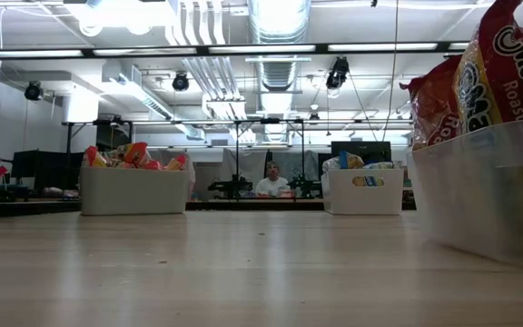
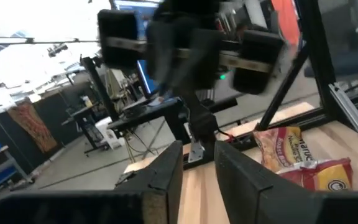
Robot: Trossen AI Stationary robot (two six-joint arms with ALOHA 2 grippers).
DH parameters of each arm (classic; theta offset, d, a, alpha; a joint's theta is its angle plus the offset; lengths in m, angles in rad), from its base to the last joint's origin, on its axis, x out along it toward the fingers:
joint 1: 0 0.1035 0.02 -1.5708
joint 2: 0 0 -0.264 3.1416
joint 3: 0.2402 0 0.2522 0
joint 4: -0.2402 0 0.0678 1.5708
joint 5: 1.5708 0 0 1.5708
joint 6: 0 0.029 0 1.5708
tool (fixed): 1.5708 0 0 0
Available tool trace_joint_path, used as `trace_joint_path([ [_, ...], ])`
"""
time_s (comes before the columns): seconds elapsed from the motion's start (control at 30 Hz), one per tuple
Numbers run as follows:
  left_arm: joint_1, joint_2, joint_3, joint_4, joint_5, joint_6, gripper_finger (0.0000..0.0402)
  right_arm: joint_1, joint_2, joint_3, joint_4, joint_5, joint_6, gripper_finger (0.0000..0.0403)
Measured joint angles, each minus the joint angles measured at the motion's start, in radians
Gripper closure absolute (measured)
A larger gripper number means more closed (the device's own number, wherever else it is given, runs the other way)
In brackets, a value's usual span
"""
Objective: Sort Maruchan noodles
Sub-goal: Put the red noodle pack into the transparent bin
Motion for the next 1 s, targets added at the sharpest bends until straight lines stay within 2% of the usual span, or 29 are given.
trace_joint_path([
  [0.07, 0.000, -0.025, 0.037, -0.110, -0.005, -0.012, 0.0327, -0.040, -0.073, -0.054, -0.002, -0.070, 0.024, 0.0388],
  [0.13, -0.001, -0.048, 0.075, -0.260, -0.048, -0.031, 0.0328, -0.079, -0.143, -0.118, -0.037, -0.095, 0.080, 0.0390],
  [0.23, 0.000, -0.085, 0.148, -0.600, -0.127, -0.127, 0.0328, -0.131, -0.236, -0.220, -0.135, -0.087, 0.245, 0.0393],
  [0.4, 0.002, -0.092, 0.266, -1.224, -0.153, -0.518, 0.0328, -0.170, -0.341, -0.297, -0.486, -0.079, 0.628, 0.0394],
  [0.5, 0.001, -0.081, 0.270, -1.438, -0.106, -0.778, 0.0328, -0.162, -0.365, -0.302, -0.659, -0.085, 0.798, 0.0394],
  [0.6, -0.012, -0.070, 0.240, -1.440, 0.056, -0.906, 0.0328, -0.139, -0.380, -0.303, -0.676, -0.077, 0.784, 0.0394],
  [0.7, -0.037, -0.057, 0.234, -1.366, 0.186, -0.928, 0.0328, -0.148, -0.408, -0.300, -0.674, 0.027, 0.704, 0.0394],
  [0.77, -0.051, -0.056, 0.238, -1.323, 0.211, -0.908, 0.0328, -0.168, -0.427, -0.307, -0.661, 0.101, 0.652, 0.0394],
  [0.83, -0.061, -0.056, 0.250, -1.284, 0.215, -0.865, 0.0328, -0.191, -0.451, -0.329, -0.633, 0.109, 0.623, 0.0394],
  [0.93, -0.063, -0.064, 0.271, -1.277, 0.205, -0.807, 0.0328, -0.210, -0.483, -0.393, -0.536, 0.086, 0.595, 0.0394],
  [1.0, -0.063, -0.066, 0.275, -1.276, 0.175, -0.770, 0.0328, -0.209, -0.501, -0.445, -0.467, 0.009, 0.578, 0.0394],
])
